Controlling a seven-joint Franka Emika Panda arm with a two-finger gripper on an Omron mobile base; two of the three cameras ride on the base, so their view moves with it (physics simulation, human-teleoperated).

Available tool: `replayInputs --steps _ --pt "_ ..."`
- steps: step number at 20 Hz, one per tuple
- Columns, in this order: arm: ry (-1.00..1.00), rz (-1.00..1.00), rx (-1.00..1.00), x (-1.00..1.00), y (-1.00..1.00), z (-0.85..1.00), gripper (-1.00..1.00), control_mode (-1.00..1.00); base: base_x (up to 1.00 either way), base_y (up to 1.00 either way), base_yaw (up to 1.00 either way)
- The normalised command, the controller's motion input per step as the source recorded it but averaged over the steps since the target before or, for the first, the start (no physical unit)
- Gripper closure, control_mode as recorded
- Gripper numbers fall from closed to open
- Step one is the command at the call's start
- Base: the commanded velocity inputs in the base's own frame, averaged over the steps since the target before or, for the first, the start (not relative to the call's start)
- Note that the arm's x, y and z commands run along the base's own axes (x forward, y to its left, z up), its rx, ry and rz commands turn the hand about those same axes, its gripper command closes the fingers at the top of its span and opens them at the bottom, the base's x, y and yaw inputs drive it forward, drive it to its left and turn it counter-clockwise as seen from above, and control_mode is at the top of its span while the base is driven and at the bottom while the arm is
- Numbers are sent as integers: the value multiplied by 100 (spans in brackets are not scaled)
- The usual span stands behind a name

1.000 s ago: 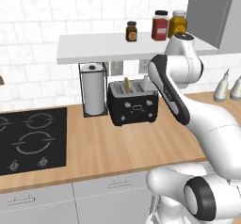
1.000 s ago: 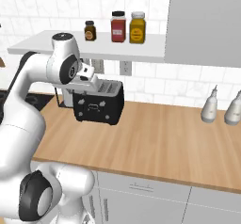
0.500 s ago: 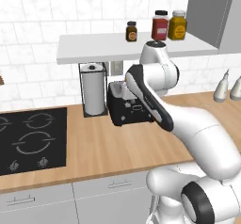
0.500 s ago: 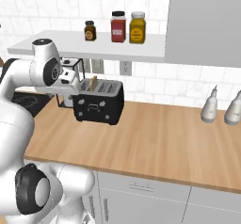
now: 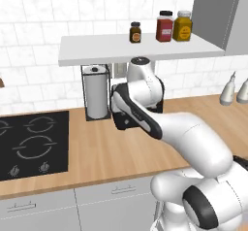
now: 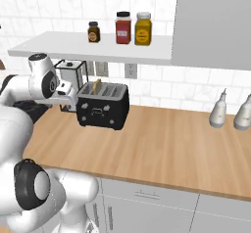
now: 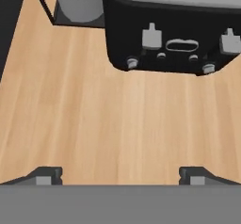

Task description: Start the toaster. Once the lever pops up, take the bread to the plate on the dining counter.

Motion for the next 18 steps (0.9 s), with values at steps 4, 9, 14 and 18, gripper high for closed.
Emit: replayInputs --steps 4,9,14,18 --pt "0 0 0 52 1 -29 -100 -100 0 0 0" --pt "0 0 0 66 0 -14 -100 -100 0 0 0" --pt "0 0 0 64 0 -11 -100 -100 0 0 0" --pt "0 0 0 42 0 -23 -100 -100 0 0 0"
